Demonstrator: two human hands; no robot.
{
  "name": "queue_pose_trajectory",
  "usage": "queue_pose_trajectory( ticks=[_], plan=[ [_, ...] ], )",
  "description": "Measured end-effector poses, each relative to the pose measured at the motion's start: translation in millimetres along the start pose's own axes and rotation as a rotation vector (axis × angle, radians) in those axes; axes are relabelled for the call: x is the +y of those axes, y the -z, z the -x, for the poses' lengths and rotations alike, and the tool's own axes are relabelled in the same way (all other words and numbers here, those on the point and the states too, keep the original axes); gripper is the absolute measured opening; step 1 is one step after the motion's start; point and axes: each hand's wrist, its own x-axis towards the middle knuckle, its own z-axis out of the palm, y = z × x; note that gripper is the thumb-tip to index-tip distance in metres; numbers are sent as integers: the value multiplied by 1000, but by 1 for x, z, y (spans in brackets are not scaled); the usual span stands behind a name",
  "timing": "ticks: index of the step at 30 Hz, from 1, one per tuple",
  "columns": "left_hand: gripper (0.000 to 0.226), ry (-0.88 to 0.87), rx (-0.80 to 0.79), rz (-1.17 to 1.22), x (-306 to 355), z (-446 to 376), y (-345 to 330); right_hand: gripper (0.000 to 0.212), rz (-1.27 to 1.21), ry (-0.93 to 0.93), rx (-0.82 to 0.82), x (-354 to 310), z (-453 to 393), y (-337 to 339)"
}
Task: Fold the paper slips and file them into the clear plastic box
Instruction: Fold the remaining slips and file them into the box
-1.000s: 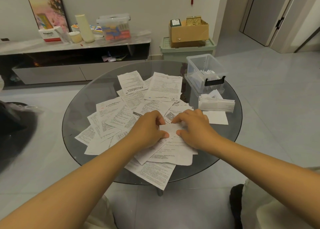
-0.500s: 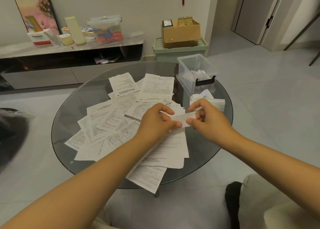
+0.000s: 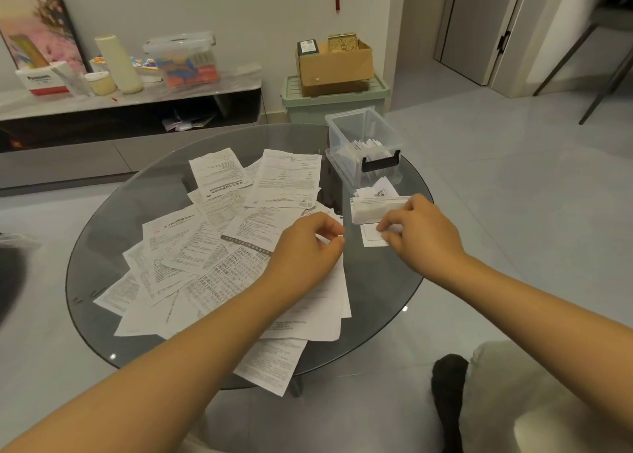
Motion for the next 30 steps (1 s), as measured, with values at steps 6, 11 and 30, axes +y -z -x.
queue_pose_trajectory(
  ticks=[6, 11, 30],
  plan=[
    [8, -11, 14, -53, -8, 3, 9, 26, 172, 98, 49, -4, 6, 4],
    [9, -32, 46, -104, -13, 10, 23, 26, 78, 146, 133, -14, 15, 7],
    [67, 9, -234, -638, -48, 43, 56, 25, -41, 413, 33, -83, 26, -14]
  ],
)
